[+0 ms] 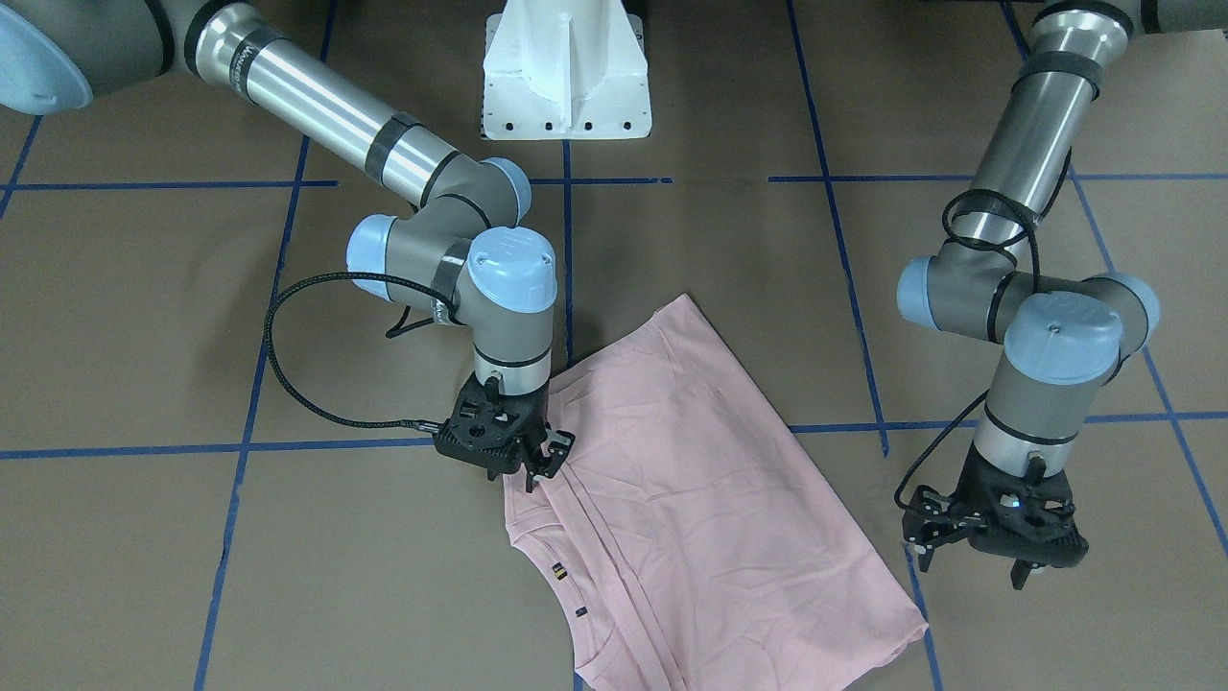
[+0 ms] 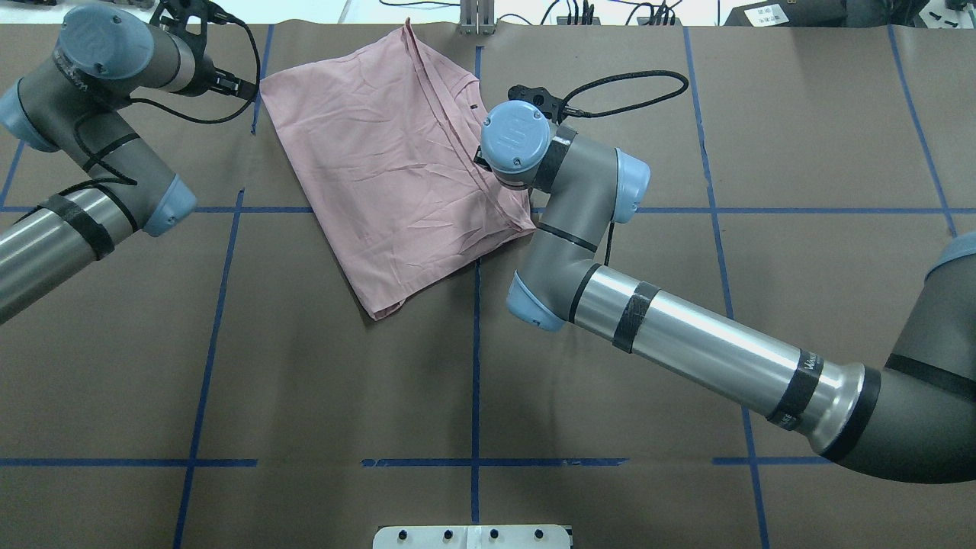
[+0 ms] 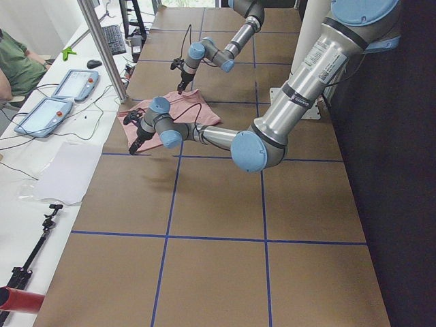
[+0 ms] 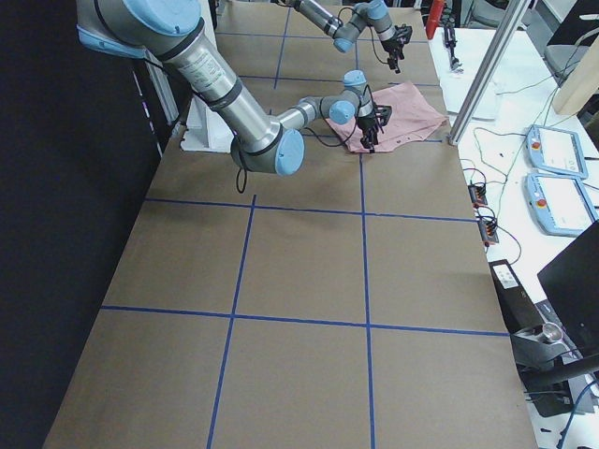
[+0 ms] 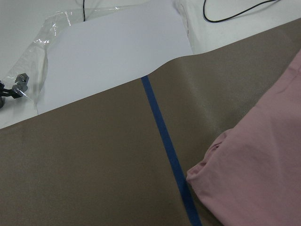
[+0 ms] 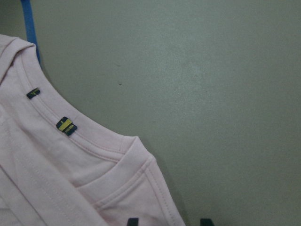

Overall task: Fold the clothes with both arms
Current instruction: 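Grasp the shirt near the collar with the right gripper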

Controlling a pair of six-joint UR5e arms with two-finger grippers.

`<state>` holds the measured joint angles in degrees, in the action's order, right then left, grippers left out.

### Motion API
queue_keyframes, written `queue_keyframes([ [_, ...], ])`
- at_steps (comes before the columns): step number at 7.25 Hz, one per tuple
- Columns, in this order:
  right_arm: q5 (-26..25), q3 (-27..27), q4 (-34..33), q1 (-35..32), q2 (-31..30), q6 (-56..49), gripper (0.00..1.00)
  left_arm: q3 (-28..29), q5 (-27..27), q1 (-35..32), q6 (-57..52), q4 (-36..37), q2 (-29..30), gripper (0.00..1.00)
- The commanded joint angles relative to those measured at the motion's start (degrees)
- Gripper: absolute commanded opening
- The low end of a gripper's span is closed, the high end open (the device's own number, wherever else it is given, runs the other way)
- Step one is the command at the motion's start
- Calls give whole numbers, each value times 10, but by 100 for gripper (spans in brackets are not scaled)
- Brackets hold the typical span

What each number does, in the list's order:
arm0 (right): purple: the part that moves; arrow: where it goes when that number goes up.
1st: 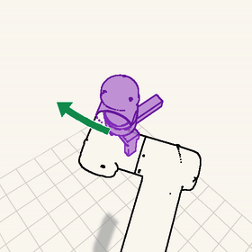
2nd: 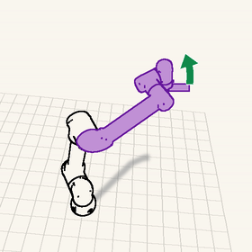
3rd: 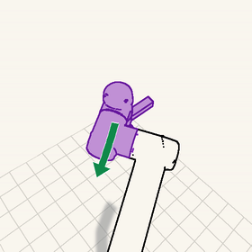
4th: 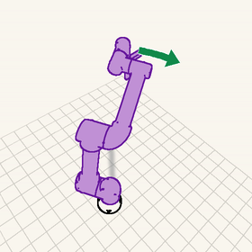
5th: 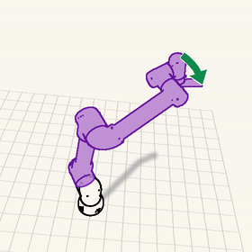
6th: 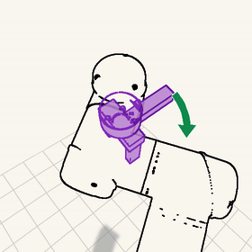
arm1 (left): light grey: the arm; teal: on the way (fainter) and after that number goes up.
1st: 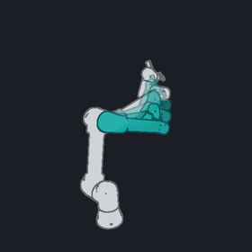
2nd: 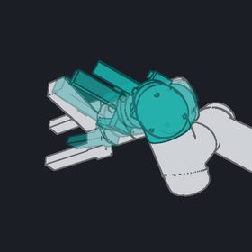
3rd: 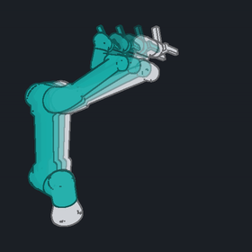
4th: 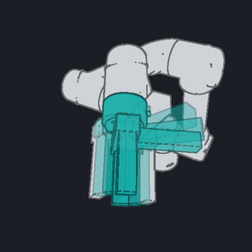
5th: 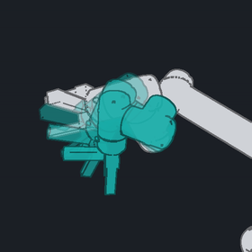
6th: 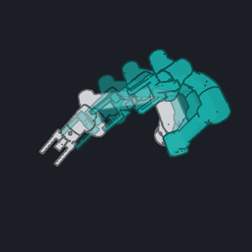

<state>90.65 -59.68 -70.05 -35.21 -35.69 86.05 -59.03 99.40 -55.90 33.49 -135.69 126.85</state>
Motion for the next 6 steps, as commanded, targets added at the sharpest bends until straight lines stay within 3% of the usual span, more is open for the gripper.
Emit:
queue_keyframes([
  [1, -2, 3, 0, 3, 0, 0, 53, 0, 0, 0, 0, 0, 0, 100],
  [2, -2, 3, 0, 4, 0, 0, 51, 0, 0, 0, 0, 0, 0, 100],
  [3, -2, 3, 0, 5, 0, 1, 31, 0, 0, 0, 0, 0, 0, 100],
  [4, -4, 4, -1, 5, -1, 2, 0, 0, 0, 0, 0, 0, 0, 100],
  [6, -4, 4, -2, 4, -1, -2, 0, 0, 0, 0, 0, -1, 0, 100],
])
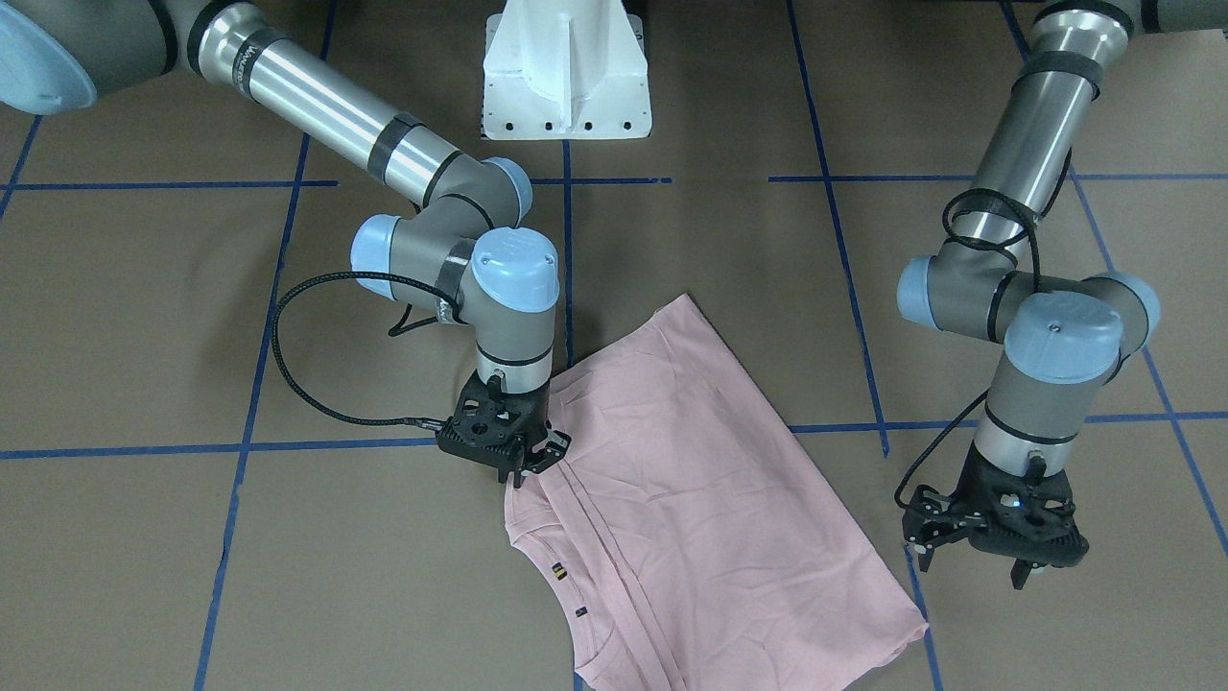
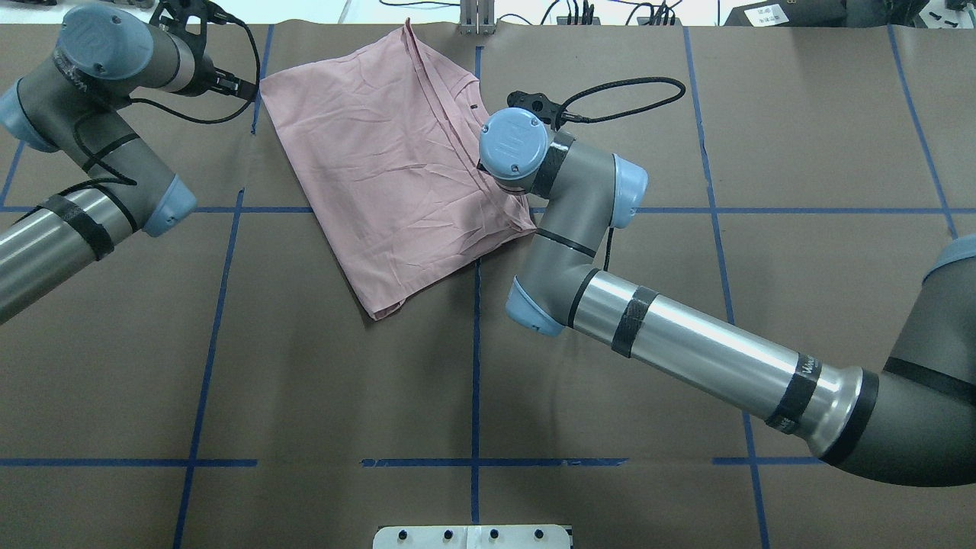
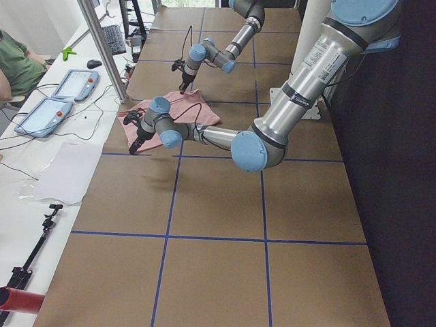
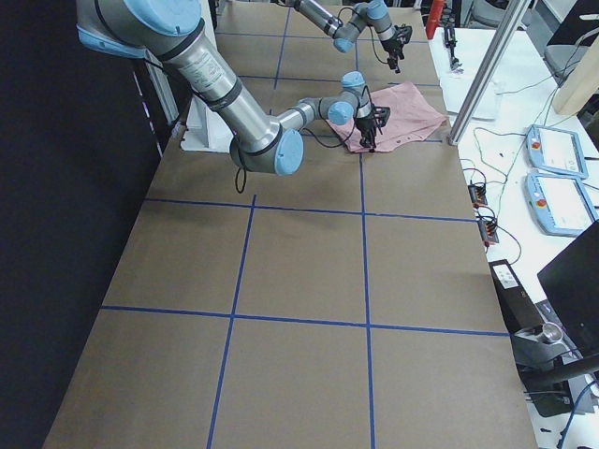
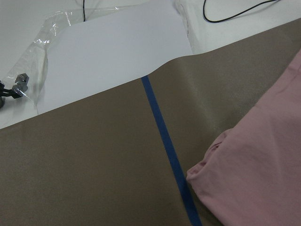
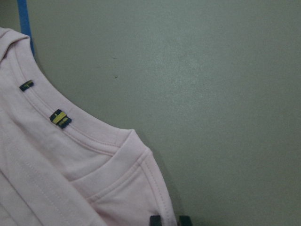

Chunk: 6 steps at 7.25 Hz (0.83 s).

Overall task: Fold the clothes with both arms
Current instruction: 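Grasp the shirt near the collar with the right gripper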

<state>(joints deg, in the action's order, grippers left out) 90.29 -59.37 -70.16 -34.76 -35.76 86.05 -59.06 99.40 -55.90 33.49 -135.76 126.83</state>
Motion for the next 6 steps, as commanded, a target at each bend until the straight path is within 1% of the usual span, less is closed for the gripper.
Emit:
queue_keyframes([
  [1, 0, 0, -1, 0, 0, -1, 0, 0, 0, 0, 0, 0, 0, 100],
  [3, 1, -27, -2, 0, -3, 2, 0, -1, 0, 0, 1, 0, 0, 100],
  [6, 1, -29, -3, 0, -5, 2, 0, -4, 0, 0, 1, 0, 0, 100],
])
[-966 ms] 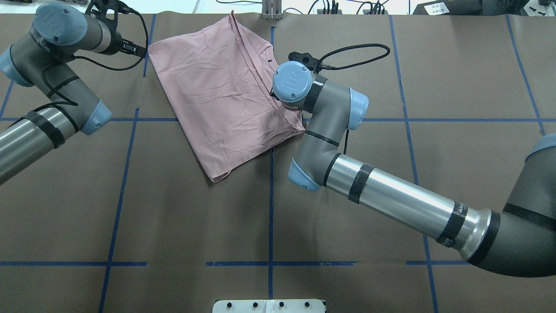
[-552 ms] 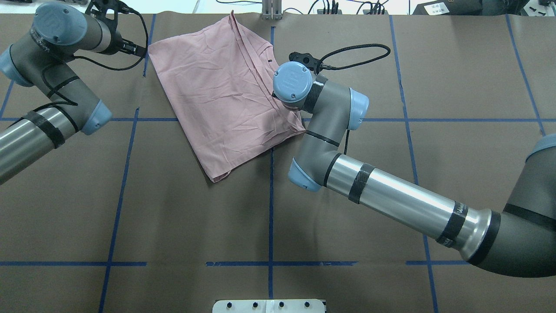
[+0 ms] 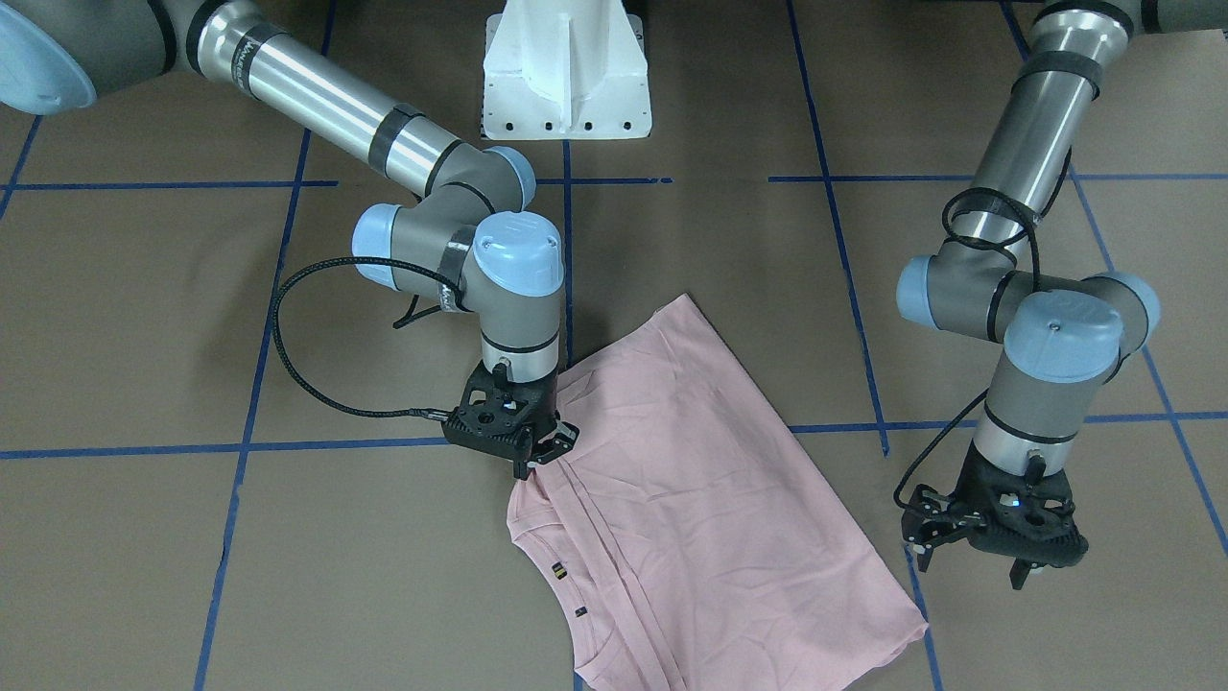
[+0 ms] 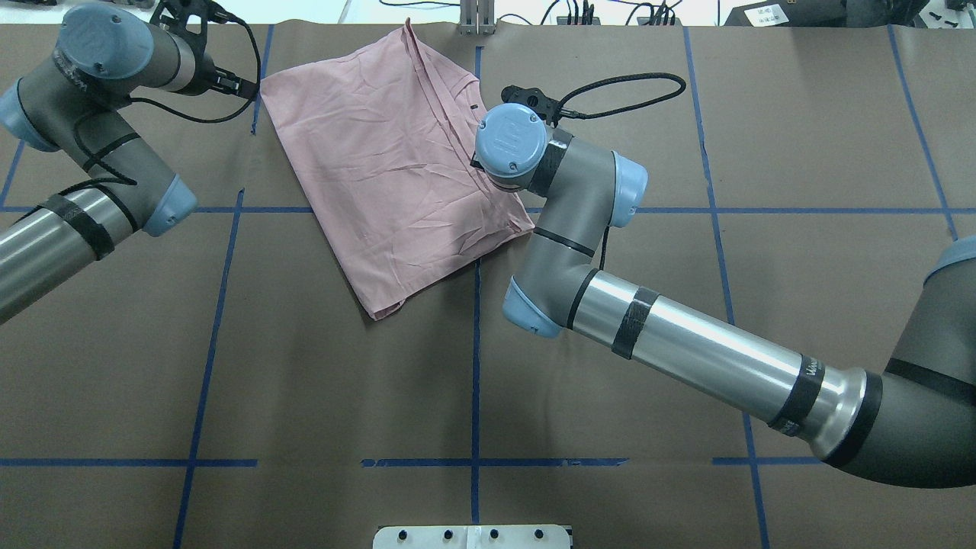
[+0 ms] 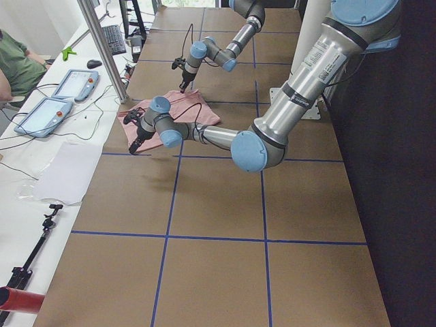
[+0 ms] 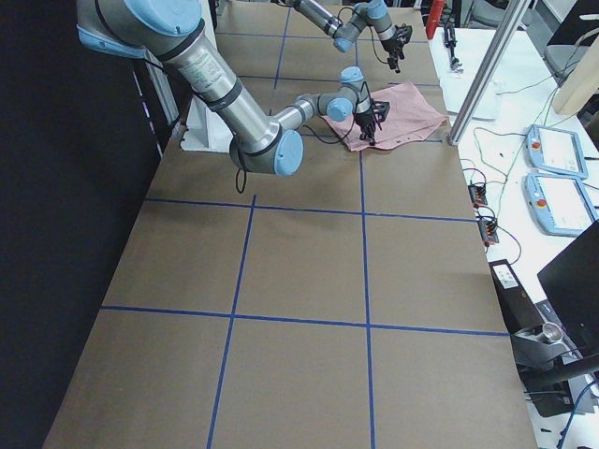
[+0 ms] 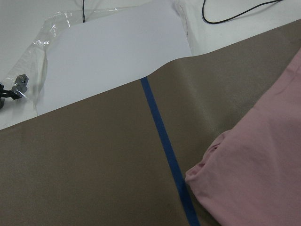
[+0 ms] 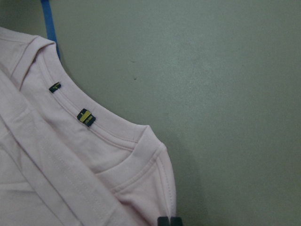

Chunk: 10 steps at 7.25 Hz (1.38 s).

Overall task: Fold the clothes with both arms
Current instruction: 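Grasp the shirt near the collar with the right gripper, then pull the shirt toward the robot with the right gripper, straightening it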

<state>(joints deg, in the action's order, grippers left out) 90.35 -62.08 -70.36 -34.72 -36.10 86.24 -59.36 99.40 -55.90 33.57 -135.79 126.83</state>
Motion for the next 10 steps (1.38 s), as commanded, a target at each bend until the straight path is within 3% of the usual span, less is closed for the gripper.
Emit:
queue_keyframes([
  [1, 1, -12, -1, 0, -8, 0, 0, -1, 0, 0, 0, 0, 0, 100],
  [3, -5, -154, -31, 19, -107, 5, 0, -10, 0, 0, 0, 0, -1, 100],
  [6, -97, -388, -76, 123, -277, 10, 0, -27, 0, 6, 13, 0, -4, 100],
  [7, -121, -433, -86, 153, -317, 23, 0, -28, 0, 7, 18, 0, -3, 100],
  [8, -128, -437, -87, 163, -324, 27, 0, -31, 0, 9, 18, 1, -4, 100],
  [9, -133, -437, -88, 173, -326, 23, 99, -36, 0, 11, 18, 1, -8, 100],
  [10, -133, -441, -90, 173, -324, 17, 100, -37, 0, 12, 18, 0, -8, 100],
])
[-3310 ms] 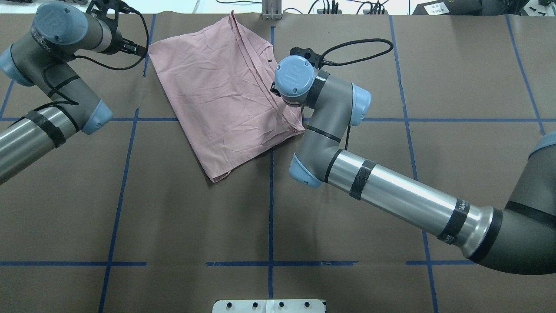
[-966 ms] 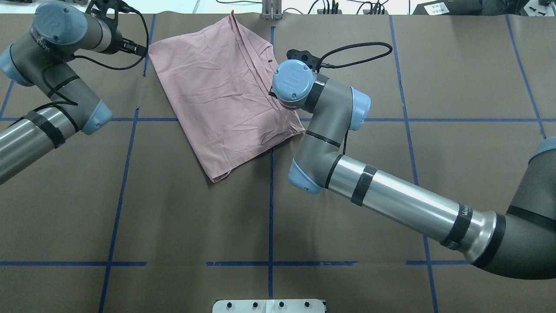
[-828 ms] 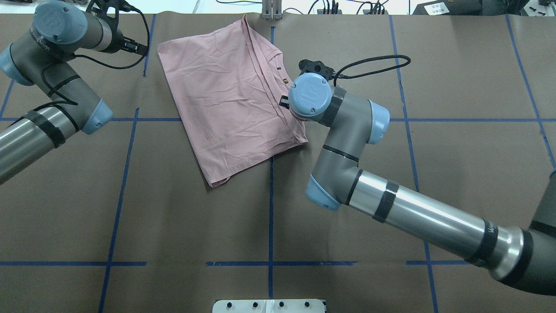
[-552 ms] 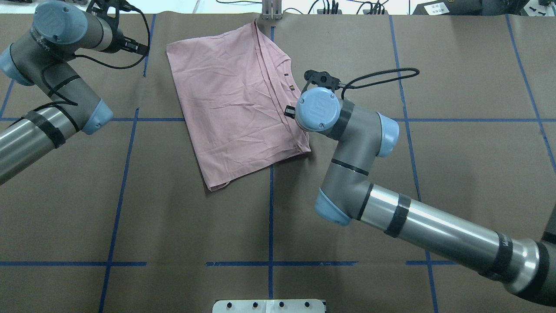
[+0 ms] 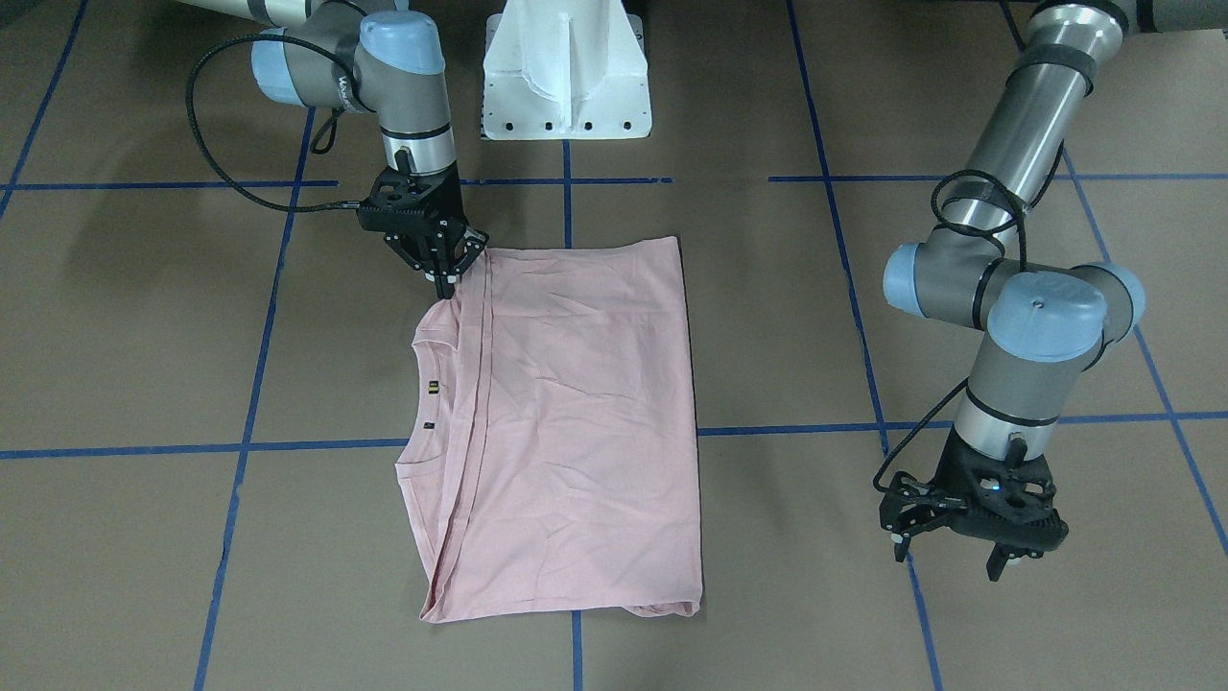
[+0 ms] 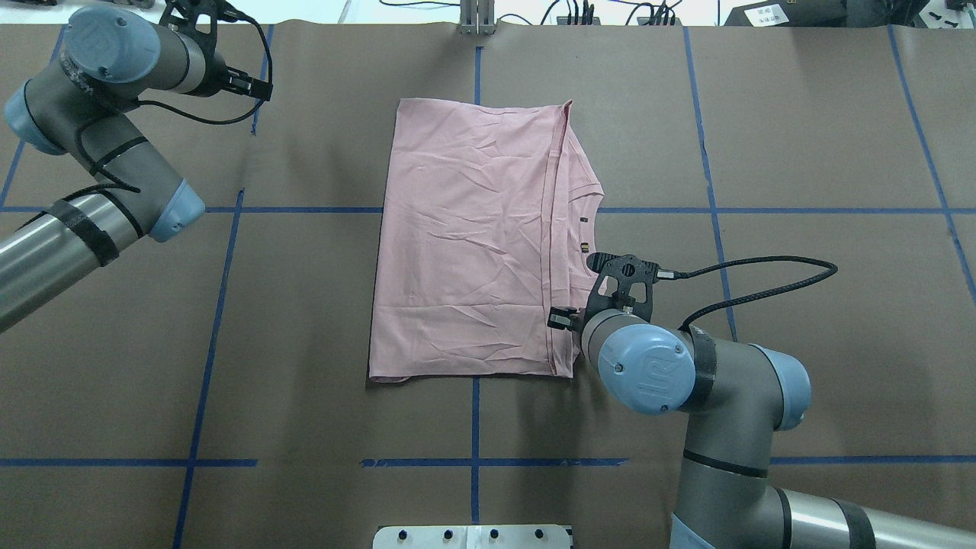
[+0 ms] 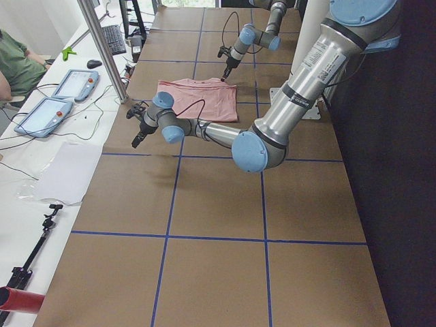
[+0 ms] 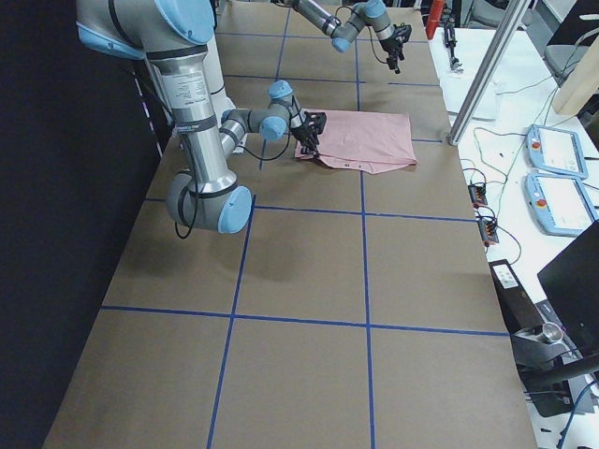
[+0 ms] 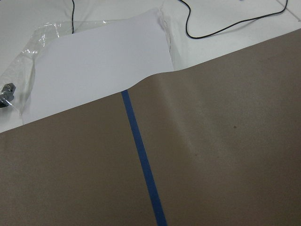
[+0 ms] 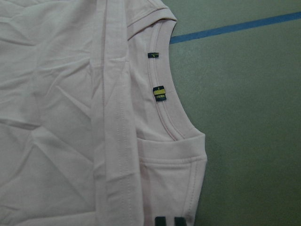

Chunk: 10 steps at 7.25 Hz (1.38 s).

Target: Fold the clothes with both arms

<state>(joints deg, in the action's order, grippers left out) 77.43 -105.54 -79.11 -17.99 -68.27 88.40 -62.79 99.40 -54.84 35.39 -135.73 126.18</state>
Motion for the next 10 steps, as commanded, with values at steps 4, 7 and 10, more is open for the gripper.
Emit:
queue_keyframes([
  [4, 5, 2, -146, 29, 84, -109, 100, -8, 0, 3, 1, 1, -4, 100],
  [7, 3, 8, -203, 49, 95, -179, 82, -8, 0, 3, 1, 0, -4, 100],
  [10, 3, 11, -203, 54, 94, -194, 36, -8, 0, 8, 2, 0, -4, 100],
])
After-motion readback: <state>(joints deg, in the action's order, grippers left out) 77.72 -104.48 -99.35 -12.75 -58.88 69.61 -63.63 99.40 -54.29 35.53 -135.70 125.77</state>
